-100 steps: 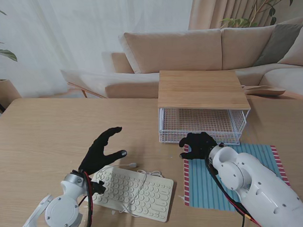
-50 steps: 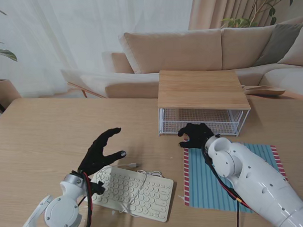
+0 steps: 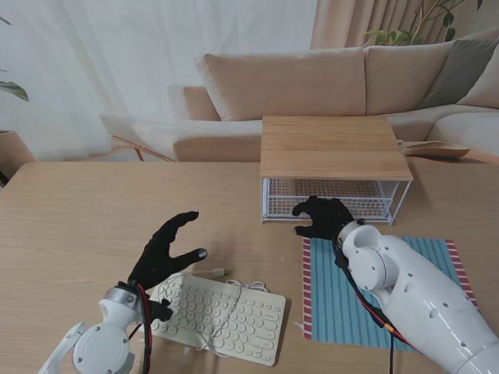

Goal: Unroll the mouse pad and set up the keyboard and mouse from the tabletop organizer

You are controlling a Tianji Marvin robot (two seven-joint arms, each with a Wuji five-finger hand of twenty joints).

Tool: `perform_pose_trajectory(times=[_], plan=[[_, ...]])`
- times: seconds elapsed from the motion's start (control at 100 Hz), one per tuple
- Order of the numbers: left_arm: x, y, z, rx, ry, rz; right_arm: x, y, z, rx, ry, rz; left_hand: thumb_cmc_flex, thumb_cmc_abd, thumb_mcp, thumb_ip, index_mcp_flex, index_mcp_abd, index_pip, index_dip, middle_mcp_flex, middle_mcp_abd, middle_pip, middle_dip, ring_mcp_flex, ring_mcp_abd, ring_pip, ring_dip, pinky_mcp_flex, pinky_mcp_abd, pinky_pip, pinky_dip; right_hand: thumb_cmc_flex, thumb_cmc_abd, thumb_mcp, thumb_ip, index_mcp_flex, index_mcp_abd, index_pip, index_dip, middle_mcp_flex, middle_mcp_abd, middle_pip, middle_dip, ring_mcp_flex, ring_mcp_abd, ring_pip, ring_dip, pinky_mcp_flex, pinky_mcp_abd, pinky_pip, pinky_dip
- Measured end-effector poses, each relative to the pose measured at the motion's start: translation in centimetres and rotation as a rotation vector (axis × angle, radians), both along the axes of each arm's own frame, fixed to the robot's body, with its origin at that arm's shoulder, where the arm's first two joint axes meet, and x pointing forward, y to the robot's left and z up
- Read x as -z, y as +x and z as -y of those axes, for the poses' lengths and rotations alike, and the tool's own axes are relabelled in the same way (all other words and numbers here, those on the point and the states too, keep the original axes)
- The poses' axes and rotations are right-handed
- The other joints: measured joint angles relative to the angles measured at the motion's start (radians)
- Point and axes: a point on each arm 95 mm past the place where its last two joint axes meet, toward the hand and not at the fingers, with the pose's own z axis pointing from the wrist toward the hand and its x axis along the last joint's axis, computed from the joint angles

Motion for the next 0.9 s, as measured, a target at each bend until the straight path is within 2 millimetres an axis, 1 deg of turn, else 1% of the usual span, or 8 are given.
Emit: perform_pose_trajectory(times=[0.14, 0.3, 0.37, 0.5, 0.65, 0.77, 0.82, 0.9], plan=[[0.0, 0.0, 0.0, -0.001, 0.002, -0.002, -2.1, -2.3, -0.5, -0.036, 0.065, 0.079, 0.0, 0.0, 0.0, 0.0, 0.0, 0.002, 0.0, 0.0, 0.0, 0.0, 0.0, 0.0, 0.0, 0.0, 0.0, 0.0, 0.0, 0.0, 0.0, 0.0, 0.0, 0.0, 0.0, 0.0, 0.0, 0.0, 0.0, -0.01, 0.0, 0.0, -0.006, 0.0, -0.006, 0.0, -0.02, -0.001, 0.002, 0.0, 0.0, 0.011], [0.1, 0.1, 0.1, 0.002, 0.002, -0.004, -3.1, -5.1, -0.9, -0.032, 0.208, 0.12, 0.0, 0.0, 0.0, 0.0, 0.0, 0.002, 0.0, 0.0, 0.0, 0.0, 0.0, 0.0, 0.0, 0.0, 0.0, 0.0, 0.0, 0.0, 0.0, 0.0, -0.014, 0.0, 0.0, 0.0, -0.035, 0.0, -0.014, -0.026, -0.001, 0.0, -0.019, -0.003, -0.006, 0.0, -0.025, -0.006, 0.002, 0.0, 0.0, 0.011], [0.1, 0.1, 0.2, 0.005, 0.002, -0.004, -3.1, -6.1, -1.2, -0.001, 0.31, 0.169, 0.0, 0.0, 0.0, 0.0, 0.0, 0.002, 0.0, 0.0, 0.0, 0.0, 0.0, 0.0, 0.0, 0.0, 0.0, 0.0, 0.0, 0.0, 0.0, 0.0, -0.038, -0.001, 0.0, 0.0, -0.049, 0.0, -0.036, -0.049, -0.004, 0.0, -0.034, -0.012, -0.006, 0.0, -0.041, -0.011, -0.001, -0.001, -0.014, 0.011], [0.1, 0.1, 0.2, 0.007, 0.001, -0.004, -3.0, -8.1, -2.1, 0.023, 0.393, 0.237, 0.0, 0.0, 0.0, 0.0, 0.0, 0.003, 0.0, 0.0, 0.0, 0.0, 0.0, 0.0, 0.0, 0.0, 0.0, 0.0, 0.0, 0.0, 0.0, 0.0, -0.051, -0.001, 0.0, 0.0, -0.076, 0.0, -0.049, -0.083, -0.026, 0.004, -0.059, -0.017, -0.012, 0.0, -0.07, -0.024, -0.005, -0.001, -0.072, -0.012], [0.1, 0.1, 0.2, 0.007, -0.001, -0.005, -2.6, -10.2, -3.8, 0.012, 0.594, 0.099, 0.0, 0.0, 0.0, 0.0, 0.0, 0.003, 0.0, 0.0, 0.0, 0.0, 0.0, 0.0, 0.0, 0.0, 0.0, 0.0, 0.0, 0.0, 0.0, 0.0, -0.066, -0.001, 0.001, 0.0, -0.111, -0.001, -0.055, -0.119, -0.054, 0.0, -0.094, -0.035, -0.025, -0.002, -0.12, -0.048, -0.013, -0.01, -0.151, -0.034], [0.1, 0.0, 0.2, 0.007, -0.002, -0.006, -1.9, -10.8, -4.6, -0.051, 0.547, 0.09, 0.0, 0.0, 0.0, 0.0, 0.0, 0.006, 0.0, 0.0, 0.0, 0.0, 0.0, 0.0, 0.0, 0.0, 0.0, 0.0, 0.0, 0.0, 0.0, 0.0, -0.074, -0.001, -0.017, 0.0, -0.114, -0.012, -0.055, -0.132, -0.054, -0.001, -0.103, -0.041, -0.025, -0.012, -0.127, -0.056, -0.012, -0.01, -0.211, -0.034], [0.1, 0.0, 0.2, 0.008, -0.003, -0.007, -1.5, -10.8, -4.7, -0.065, 0.55, 0.099, 0.0, 0.0, 0.0, 0.0, 0.0, 0.006, 0.0, 0.0, 0.0, 0.0, 0.0, 0.0, 0.0, 0.0, 0.0, 0.0, 0.0, 0.0, 0.0, 0.0, -0.074, -0.001, -0.027, 0.0, -0.121, -0.013, -0.055, -0.143, -0.054, -0.002, -0.106, -0.041, -0.025, -0.015, -0.136, -0.057, -0.002, -0.01, -0.268, 0.008], [0.2, 0.0, 0.3, 0.01, -0.003, -0.008, -0.9, -10.6, -4.6, -0.069, 0.58, 0.081, 0.0, 0.0, 0.0, 0.0, 0.0, 0.006, 0.0, 0.0, 0.0, 0.0, 0.0, 0.0, 0.0, 0.0, 0.0, 0.0, 0.0, 0.0, 0.0, 0.0, -0.074, -0.001, -0.028, 0.0, -0.123, -0.013, -0.055, -0.145, -0.054, -0.002, -0.106, -0.041, -0.025, -0.022, -0.136, -0.058, 0.008, -0.01, -0.289, 0.031]])
